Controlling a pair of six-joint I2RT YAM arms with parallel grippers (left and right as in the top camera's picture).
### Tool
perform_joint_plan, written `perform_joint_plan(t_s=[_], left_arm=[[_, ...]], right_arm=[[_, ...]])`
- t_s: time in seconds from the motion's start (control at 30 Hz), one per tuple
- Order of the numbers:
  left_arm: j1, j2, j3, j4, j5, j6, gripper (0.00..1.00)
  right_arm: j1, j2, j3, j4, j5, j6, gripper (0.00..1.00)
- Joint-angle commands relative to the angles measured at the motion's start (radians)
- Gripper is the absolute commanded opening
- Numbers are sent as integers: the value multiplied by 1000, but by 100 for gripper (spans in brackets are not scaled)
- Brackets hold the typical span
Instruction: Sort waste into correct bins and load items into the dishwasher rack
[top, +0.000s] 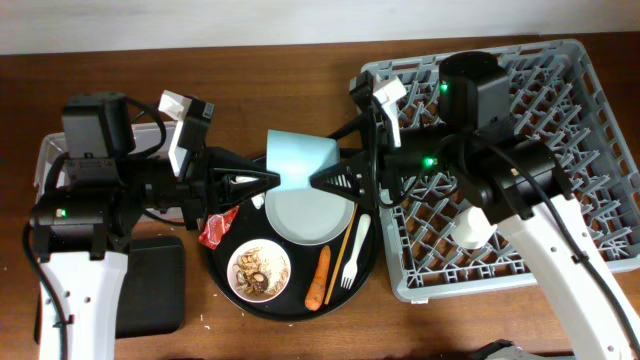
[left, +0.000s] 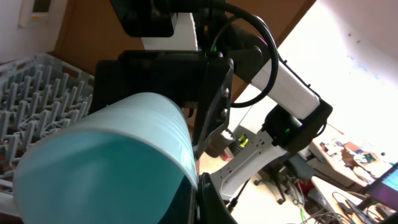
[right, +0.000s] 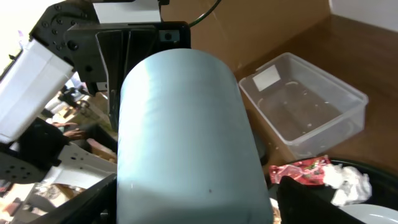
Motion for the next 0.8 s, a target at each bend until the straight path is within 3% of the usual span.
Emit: perform_joint_plan(t_s=[0.0, 0.07, 0.1, 0.17, 0.2, 0.23, 0.27, 0.3, 0.37, 0.43, 0.57, 0.77], left_arm=[[-2, -12, 11, 21, 33, -5, 0], [-2, -12, 11, 21, 33, -5, 0], [-2, -12, 11, 21, 33, -5, 14], [-2, -12, 11, 21, 33, -5, 17], [-2, -12, 11, 21, 33, -5, 53], [-2, -12, 11, 21, 33, -5, 68], [-2, -12, 11, 21, 33, -5, 92], [-2, -12, 11, 21, 33, -5, 99], [-2, -12, 11, 21, 33, -5, 99], [-2, -12, 11, 21, 33, -5, 99], [-2, -12, 11, 21, 33, -5, 99], [-2, -12, 11, 21, 33, -5, 99]], right_arm=[[45, 5, 11, 47, -39, 6, 60], [48, 2, 11, 46, -37, 11, 48], [48, -8, 11, 31, -4, 29, 46], [48, -52, 11, 9, 76, 33, 44], [47, -106, 11, -37, 234, 56, 44], [47, -140, 11, -72, 330, 56, 44], [30, -199, 11, -138, 475, 91, 44], [-15, -246, 11, -206, 581, 141, 43], [-166, -324, 11, -342, 714, 221, 43], [-451, -377, 11, -533, 800, 262, 45], [-810, -261, 11, -793, 1067, 261, 45], [-906, 146, 10, -778, 1086, 253, 44]])
